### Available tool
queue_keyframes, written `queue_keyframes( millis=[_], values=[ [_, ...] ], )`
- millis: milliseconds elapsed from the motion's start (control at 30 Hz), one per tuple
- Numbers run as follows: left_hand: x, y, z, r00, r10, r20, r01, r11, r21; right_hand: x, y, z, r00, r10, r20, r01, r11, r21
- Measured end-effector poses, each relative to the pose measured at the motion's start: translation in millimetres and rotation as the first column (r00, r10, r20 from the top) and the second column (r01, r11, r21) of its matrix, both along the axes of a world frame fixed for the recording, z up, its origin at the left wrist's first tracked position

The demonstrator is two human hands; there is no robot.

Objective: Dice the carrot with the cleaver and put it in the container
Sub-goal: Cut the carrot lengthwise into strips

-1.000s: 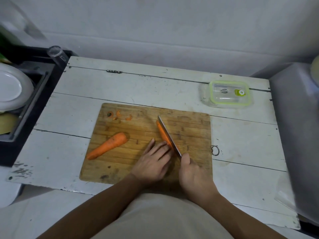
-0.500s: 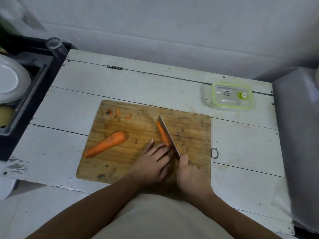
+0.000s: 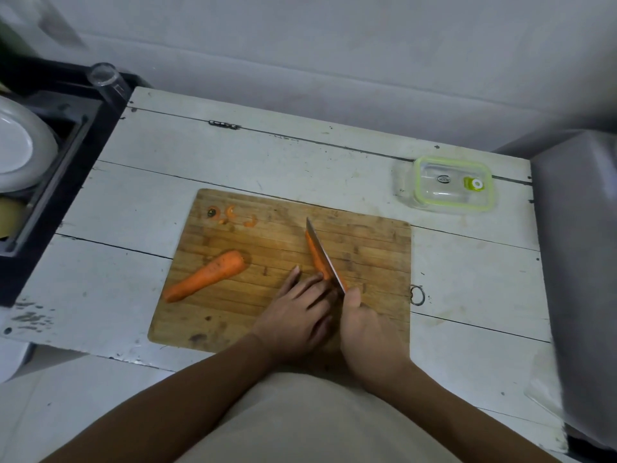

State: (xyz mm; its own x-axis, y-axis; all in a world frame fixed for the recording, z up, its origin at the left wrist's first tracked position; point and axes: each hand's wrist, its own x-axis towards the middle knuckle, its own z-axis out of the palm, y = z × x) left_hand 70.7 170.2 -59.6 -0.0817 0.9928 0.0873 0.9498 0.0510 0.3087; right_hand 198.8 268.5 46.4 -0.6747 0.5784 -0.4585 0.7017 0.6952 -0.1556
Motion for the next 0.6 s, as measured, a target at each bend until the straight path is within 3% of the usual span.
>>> queue_keyframes(
  millis=[600],
  values=[
    [-15.2, -0.5, 2.5, 0.994, -0.088, -0.061, 0.089, 0.996, -0.002, -2.6, -8.4, -0.5, 0.993, -0.116, 0.008, 0.116, 0.993, 0.002]
  ],
)
